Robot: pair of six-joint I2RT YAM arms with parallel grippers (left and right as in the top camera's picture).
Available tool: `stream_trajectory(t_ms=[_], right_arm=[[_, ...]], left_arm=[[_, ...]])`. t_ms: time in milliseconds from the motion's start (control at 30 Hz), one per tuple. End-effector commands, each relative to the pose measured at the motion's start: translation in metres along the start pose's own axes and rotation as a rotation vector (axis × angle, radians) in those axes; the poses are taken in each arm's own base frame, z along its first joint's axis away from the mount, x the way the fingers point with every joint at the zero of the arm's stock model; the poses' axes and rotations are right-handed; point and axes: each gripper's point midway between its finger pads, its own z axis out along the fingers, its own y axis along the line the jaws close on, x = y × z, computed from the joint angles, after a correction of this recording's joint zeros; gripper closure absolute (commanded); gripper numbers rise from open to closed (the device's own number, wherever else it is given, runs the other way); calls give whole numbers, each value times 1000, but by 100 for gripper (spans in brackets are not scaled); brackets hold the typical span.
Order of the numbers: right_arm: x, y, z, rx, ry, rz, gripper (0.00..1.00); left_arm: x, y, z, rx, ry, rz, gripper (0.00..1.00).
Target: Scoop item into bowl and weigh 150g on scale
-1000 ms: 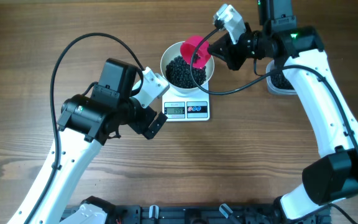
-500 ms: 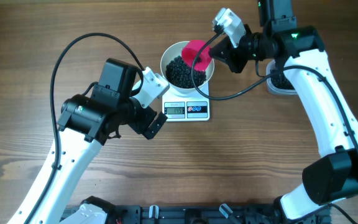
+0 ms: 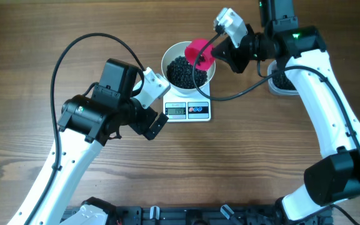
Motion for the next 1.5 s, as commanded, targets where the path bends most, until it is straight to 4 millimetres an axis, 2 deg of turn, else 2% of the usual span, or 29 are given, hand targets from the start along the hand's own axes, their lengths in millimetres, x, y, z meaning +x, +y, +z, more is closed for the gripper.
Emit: stream_trajectory(t_ms=[0,67,167,233,300,1467], right_arm=[[-4,8,-5,-9,-8,-23,96],[-5,-1,-5,34,-5,4,96],[-9,-2,-5,35,-23,15,96],[-9,22,-4,-77,-42,-84,96],[2,2,-2,30,26,10,96],[-12,-8,-3,69,-30,65,96]], left_arm=[[1,-1,0,9,-3,14,0],[1,-1,0,9,-3,14,0],[1,-1,0,9,-3,14,0],[1,-1,0,9,-4,14,0],[1,-1,0,9,-3,14,0],[1,-1,0,9,-3,14,0]])
